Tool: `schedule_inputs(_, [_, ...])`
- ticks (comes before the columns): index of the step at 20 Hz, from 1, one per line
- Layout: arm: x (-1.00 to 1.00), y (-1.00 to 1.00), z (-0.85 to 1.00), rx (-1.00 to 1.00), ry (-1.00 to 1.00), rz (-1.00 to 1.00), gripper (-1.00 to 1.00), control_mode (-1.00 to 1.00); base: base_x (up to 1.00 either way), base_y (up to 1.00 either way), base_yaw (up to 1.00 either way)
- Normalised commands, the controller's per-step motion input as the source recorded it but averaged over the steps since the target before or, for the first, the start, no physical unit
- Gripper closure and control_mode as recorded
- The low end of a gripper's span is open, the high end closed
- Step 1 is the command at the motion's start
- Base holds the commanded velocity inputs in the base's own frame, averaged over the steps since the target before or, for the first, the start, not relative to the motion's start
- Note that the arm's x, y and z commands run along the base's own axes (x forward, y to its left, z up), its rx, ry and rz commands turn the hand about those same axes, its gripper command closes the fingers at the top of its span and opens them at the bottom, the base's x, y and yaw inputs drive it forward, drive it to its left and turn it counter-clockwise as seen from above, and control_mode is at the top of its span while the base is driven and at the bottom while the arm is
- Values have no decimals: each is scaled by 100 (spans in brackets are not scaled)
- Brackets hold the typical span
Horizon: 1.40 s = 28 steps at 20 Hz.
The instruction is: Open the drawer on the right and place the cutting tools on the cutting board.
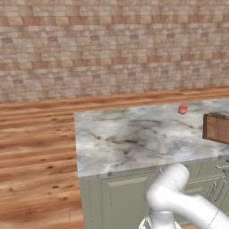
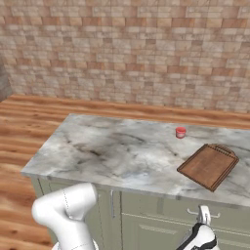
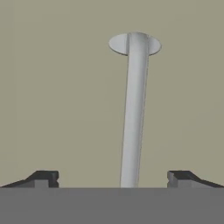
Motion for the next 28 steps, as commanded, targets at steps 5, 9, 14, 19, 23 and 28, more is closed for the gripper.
schedule_inputs(5, [0,0,0,0,-1,0,100,-100,0,0,0])
schedule_inputs(9, [0,0,0,0,0,0,100,-100,0,0,0])
schedule_inputs(14, [0,0,0,0,0,0,100,-100,0,0,0])
schedule_inputs(19, [-13,0,0,0,0,0,100,-100,0,0,0])
schedule_inputs(23, [-46,-8,-2,0,0,0,100,-100,0,0,0])
schedule_inputs(28, [-60,-15,-5,0,0,0,100,-100,0,0,0])
